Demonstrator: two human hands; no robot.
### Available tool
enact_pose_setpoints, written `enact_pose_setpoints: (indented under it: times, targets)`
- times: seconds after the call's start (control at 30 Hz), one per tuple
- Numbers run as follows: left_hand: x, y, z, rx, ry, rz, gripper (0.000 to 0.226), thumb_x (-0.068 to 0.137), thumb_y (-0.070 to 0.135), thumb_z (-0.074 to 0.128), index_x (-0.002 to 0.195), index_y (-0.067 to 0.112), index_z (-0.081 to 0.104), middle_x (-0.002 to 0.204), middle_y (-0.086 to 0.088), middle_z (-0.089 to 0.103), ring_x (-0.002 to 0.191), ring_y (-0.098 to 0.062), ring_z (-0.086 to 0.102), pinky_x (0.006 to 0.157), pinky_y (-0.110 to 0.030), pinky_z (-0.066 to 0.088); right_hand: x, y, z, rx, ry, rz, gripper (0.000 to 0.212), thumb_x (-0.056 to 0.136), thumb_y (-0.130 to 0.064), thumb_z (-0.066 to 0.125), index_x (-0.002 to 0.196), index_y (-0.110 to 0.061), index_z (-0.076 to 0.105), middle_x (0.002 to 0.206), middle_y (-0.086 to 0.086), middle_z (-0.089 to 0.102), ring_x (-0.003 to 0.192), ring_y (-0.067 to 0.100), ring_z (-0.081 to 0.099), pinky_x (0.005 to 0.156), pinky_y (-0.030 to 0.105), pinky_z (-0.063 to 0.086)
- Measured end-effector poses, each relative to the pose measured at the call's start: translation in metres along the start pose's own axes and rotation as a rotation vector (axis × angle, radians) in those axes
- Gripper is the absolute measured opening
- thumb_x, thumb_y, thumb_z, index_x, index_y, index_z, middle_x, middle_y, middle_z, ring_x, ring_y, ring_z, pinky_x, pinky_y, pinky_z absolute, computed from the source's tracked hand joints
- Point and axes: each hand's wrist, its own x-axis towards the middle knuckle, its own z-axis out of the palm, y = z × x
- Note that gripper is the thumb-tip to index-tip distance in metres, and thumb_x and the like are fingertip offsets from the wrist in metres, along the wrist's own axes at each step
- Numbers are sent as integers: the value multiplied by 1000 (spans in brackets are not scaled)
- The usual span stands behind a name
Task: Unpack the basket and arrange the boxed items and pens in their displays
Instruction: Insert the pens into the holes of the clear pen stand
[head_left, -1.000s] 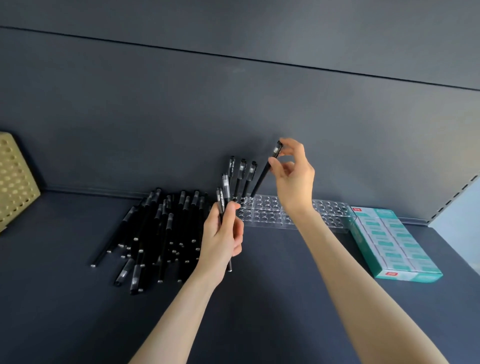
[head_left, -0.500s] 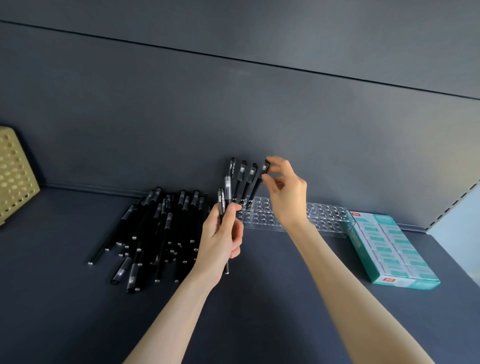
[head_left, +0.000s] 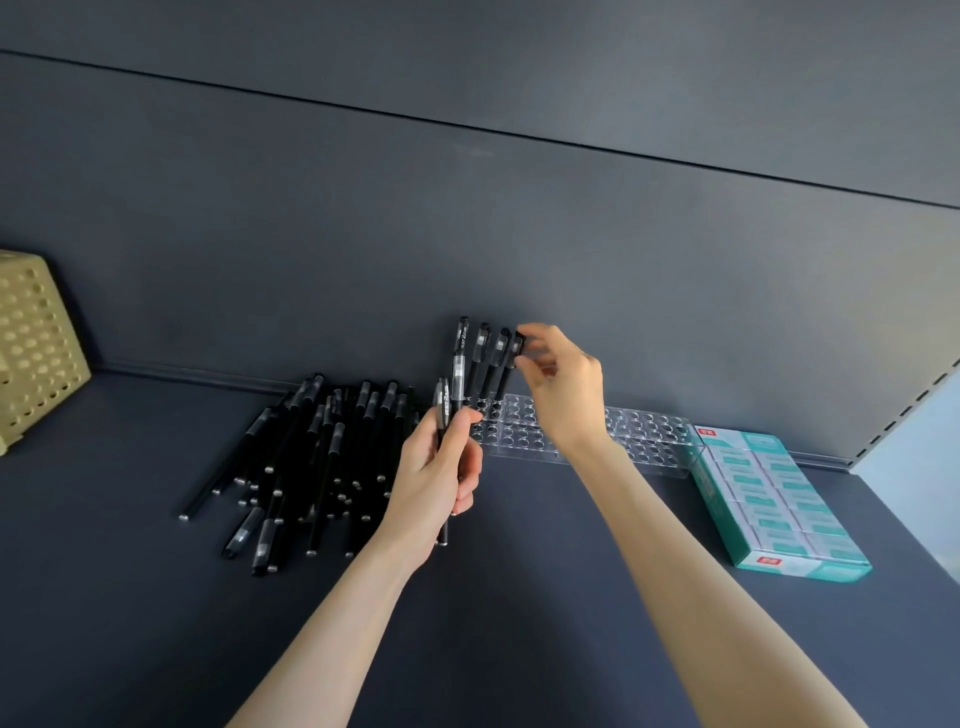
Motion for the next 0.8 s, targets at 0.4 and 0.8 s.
enact_pose_setpoints:
  times: [0.4, 0.8]
  targets:
    - [-7, -2, 10, 45, -180, -49, 27, 95, 25, 55, 104, 0, 56, 61, -1, 54, 42, -12, 34, 38, -22, 26, -41, -23, -32, 570, -251, 187, 25, 80, -11, 73, 100, -21, 64, 80, -3, 73, 74, 13, 67, 74, 24, 54]
    - [-5, -5, 12, 98, -137, -90, 22, 96, 39, 48, 95, 20, 59, 64, -1, 58, 40, -11, 33, 37, -18, 20, -29, -20, -41, 652, -60, 228, 34, 84, 1, 65, 111, -18, 57, 83, 6, 70, 67, 15, 69, 63, 24, 56]
